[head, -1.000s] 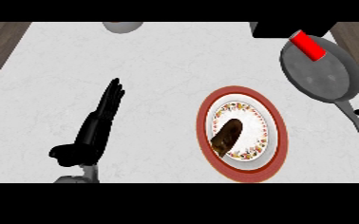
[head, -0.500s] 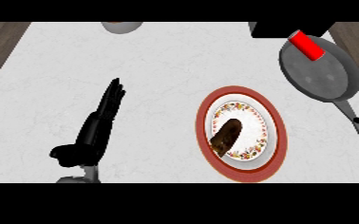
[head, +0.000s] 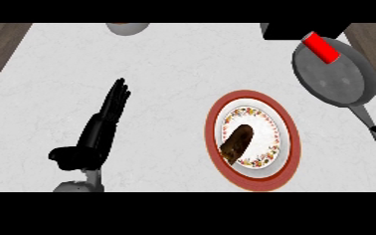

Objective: Pick the can from the plate and place it in the pan

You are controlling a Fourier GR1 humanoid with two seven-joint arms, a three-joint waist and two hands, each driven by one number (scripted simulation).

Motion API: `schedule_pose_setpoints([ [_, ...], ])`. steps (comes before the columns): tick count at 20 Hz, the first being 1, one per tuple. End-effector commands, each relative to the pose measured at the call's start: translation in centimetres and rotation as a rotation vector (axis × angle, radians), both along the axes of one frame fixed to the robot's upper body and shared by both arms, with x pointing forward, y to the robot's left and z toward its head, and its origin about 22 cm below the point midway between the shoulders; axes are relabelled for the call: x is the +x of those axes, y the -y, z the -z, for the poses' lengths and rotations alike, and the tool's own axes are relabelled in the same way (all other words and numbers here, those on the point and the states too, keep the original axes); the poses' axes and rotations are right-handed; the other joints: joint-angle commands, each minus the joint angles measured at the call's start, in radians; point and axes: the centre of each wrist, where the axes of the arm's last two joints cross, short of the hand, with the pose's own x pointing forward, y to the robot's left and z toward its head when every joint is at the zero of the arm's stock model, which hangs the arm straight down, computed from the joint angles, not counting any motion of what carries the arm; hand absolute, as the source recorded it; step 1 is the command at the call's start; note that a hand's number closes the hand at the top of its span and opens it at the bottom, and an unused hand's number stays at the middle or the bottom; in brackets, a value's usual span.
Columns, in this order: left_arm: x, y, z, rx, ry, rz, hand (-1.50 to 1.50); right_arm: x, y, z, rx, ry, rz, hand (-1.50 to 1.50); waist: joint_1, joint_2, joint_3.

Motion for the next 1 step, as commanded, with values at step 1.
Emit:
schedule_pose_setpoints([
  [1,1.06,-0.70,1.36,0.003,-0.003,-0.013,0.00,-0.04,-0.11,-0.82,-0.083,-0.004,0.020,-1.50,-0.003,0.000,0.000],
])
